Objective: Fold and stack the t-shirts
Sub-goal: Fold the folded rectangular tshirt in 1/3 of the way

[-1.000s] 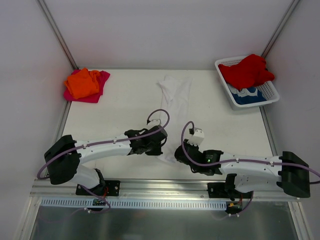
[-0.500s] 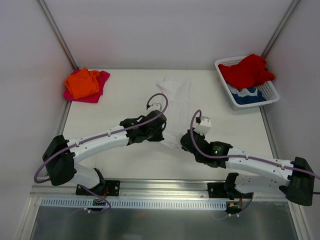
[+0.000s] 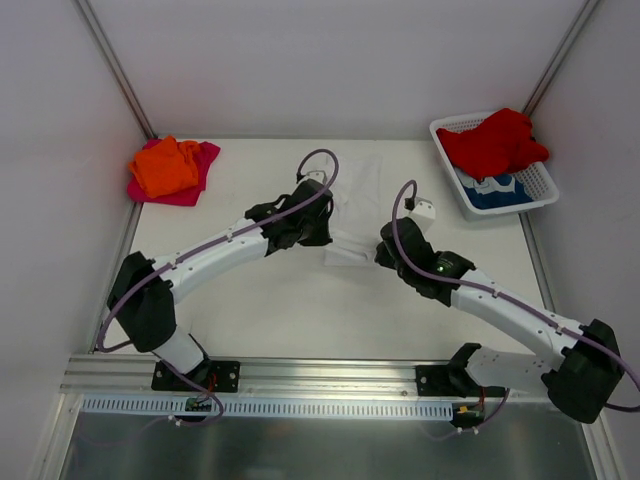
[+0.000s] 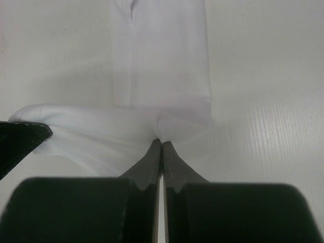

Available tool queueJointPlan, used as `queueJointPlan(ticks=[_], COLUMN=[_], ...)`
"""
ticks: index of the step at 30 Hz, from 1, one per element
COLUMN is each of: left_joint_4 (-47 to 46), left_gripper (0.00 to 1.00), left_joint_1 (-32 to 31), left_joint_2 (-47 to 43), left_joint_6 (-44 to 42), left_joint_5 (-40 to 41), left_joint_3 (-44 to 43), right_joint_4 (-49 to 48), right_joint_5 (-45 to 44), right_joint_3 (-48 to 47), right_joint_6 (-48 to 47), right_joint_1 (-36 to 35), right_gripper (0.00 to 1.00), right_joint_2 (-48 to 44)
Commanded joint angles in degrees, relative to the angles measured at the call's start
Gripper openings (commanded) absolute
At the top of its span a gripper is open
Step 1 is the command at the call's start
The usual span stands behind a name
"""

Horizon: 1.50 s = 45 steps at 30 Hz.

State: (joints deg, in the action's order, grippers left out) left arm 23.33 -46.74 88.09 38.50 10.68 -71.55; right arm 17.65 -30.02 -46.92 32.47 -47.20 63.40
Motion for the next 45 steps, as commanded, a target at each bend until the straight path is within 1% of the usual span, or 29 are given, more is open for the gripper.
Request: queueJointPlan(ticks=[1,10,25,36,39,45], left_joint_4=[2.60,2.24,2.16,2.33,2.33,2.33], left_gripper=[0.00,0.00,0.00,0.00,0.00,0.00], left_joint_1=[2.18,4.99,11.23,14.40,15.01,16.15], left_joint_2=[4.00,12.45,22.72,31.26,33.02,35.57], left_joint_6=[-4.83,-7.30,-9.85,-11.43,-11.52,-11.78], left_joint_5=[1.02,-2.15,-7.07,-10.50,-12.34,-13.49], left_joint_3=[-5.25,-13.35,-21.43,-29.52,-30.84,-32.42], right_joint_4=[0.99,-3.06,-5.43,-5.52,-5.52,-5.52], right_joint_5=[1.27,7.69,14.55,16.92,17.36,18.86], right_joint_3=[-3.18,-8.80,-20.57,-26.73,-27.96,-29.90], right_joint_6=[-6.27,-10.14,-15.06,-16.38,-16.74,-17.00], right_joint_1=[3.16,10.28,16.78,20.30,21.27,22.15], right_gripper=[0.00,0.00,0.00,0.00,0.00,0.00], right_joint_2=[2.69,13.06,29.23,36.97,38.72,41.98])
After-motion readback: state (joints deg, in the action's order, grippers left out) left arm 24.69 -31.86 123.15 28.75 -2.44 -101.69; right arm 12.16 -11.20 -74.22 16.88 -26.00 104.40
